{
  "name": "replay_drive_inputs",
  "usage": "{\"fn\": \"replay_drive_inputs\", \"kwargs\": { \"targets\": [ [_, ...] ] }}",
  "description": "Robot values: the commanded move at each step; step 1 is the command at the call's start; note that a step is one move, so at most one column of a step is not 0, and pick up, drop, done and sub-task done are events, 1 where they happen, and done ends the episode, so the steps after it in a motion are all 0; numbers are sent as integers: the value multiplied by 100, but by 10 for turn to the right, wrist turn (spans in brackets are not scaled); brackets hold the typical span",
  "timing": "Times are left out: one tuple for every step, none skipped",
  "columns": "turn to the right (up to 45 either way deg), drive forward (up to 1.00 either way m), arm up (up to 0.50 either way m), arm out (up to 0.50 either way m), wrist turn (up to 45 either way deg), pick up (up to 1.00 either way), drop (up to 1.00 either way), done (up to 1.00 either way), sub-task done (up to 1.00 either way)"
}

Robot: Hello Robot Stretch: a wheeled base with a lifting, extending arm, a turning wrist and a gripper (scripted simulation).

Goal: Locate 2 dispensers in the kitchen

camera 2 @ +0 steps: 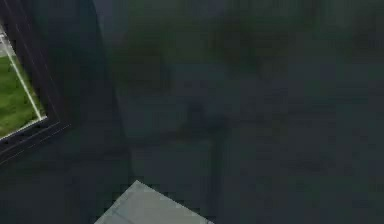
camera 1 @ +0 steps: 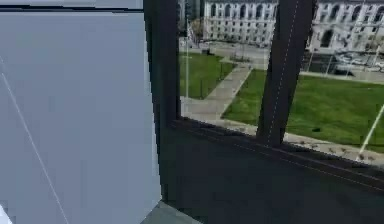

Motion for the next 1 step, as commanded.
{"fn": "replay_drive_inputs", "kwargs": {
  "targets": [
    [-450,0,0,0,0,0,0,0,0]
  ]
}}
